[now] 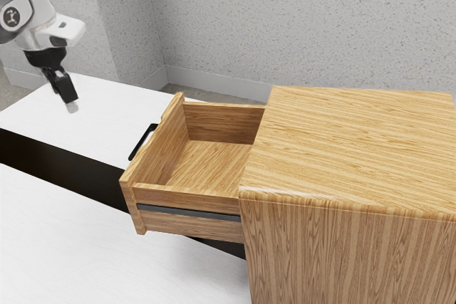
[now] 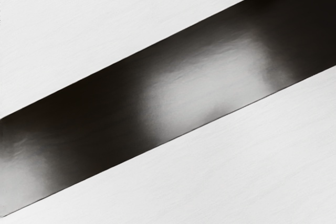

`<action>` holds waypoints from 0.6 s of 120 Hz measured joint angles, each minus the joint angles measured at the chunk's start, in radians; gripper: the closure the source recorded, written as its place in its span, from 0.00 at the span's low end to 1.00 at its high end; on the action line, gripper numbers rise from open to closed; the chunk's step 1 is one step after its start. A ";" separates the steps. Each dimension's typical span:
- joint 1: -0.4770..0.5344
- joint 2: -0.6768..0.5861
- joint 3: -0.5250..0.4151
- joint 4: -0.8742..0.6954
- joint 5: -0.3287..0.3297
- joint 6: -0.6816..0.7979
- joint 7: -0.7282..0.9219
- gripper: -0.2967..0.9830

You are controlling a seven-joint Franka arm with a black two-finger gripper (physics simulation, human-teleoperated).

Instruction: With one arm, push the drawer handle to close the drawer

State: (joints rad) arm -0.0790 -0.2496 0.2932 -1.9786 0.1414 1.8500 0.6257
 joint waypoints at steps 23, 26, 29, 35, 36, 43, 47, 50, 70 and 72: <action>-0.007 0.024 0.005 -0.049 -0.001 0.142 0.290 0.40; -0.009 0.026 0.004 -0.056 -0.002 0.159 0.327 0.42; -0.011 0.028 0.004 -0.069 -0.006 0.178 0.368 0.44; -0.012 0.030 0.003 -0.091 -0.013 0.217 0.450 0.47; -0.013 0.031 0.003 -0.094 -0.015 0.223 0.463 0.48; -0.013 0.037 0.003 -0.104 -0.039 0.259 0.549 0.55; -0.013 0.040 0.003 -0.107 -0.059 0.275 0.594 0.60; -0.013 0.041 0.003 -0.108 -0.077 0.286 0.626 0.63; -0.014 0.084 -0.001 -0.107 -0.139 0.331 0.805 0.76; -0.014 0.087 -0.002 -0.106 -0.141 0.333 0.819 0.77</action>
State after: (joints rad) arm -0.0930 -0.1626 0.2913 -2.0848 0.0002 2.1825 1.4442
